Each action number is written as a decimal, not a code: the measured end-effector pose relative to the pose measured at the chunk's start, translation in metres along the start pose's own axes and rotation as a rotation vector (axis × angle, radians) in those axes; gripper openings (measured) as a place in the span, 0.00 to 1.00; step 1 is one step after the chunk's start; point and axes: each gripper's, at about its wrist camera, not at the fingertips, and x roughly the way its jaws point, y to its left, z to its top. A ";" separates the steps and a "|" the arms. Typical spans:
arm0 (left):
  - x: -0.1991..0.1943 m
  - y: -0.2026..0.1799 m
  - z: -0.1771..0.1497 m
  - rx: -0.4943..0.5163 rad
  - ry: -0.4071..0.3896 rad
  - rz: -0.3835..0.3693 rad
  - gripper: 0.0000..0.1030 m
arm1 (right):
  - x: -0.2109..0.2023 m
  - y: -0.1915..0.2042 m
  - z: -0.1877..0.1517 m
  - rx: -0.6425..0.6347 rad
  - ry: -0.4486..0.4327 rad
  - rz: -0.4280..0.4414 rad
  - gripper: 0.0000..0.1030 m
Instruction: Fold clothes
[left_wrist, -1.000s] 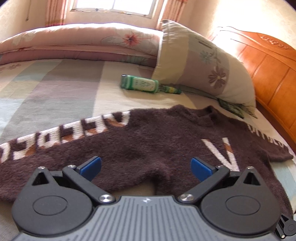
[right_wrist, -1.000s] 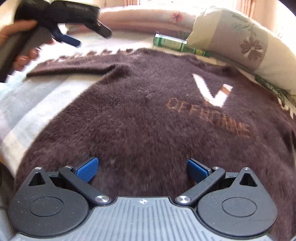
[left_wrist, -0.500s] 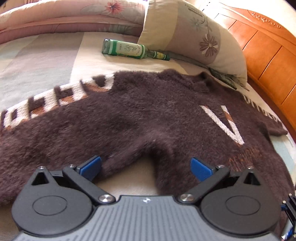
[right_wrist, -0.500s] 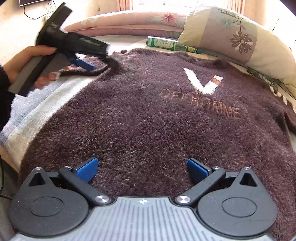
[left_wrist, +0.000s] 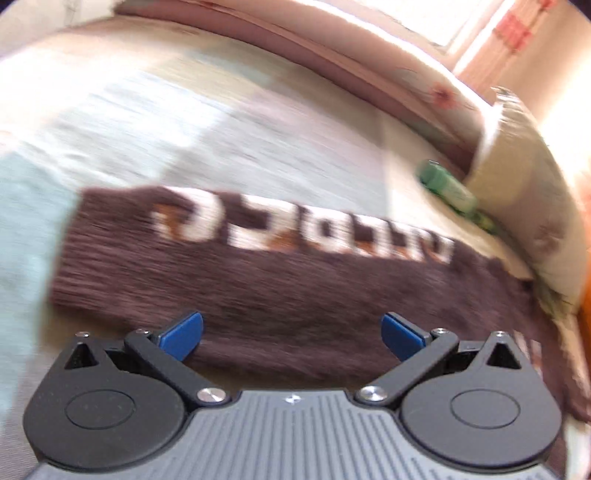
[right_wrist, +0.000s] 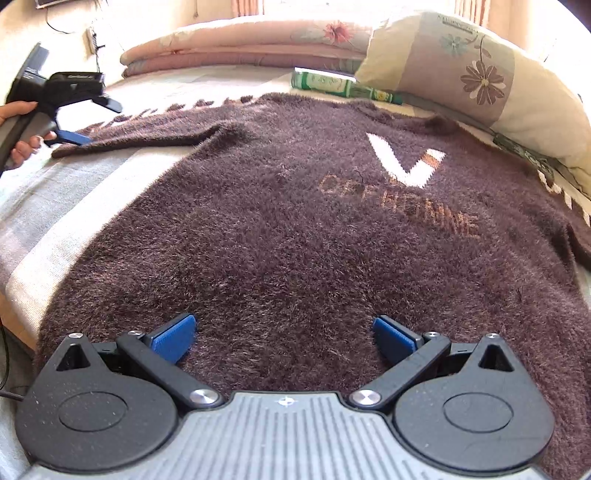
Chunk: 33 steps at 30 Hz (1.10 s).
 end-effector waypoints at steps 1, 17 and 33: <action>0.000 -0.002 0.001 -0.002 -0.010 -0.013 0.99 | -0.002 0.001 0.003 0.011 0.004 0.006 1.00; 0.051 -0.086 -0.005 0.156 0.079 -0.248 0.99 | -0.033 0.015 0.024 0.059 -0.039 0.133 1.00; 0.011 0.023 0.020 -0.147 -0.101 0.112 0.99 | -0.021 0.032 0.026 0.004 -0.036 0.150 1.00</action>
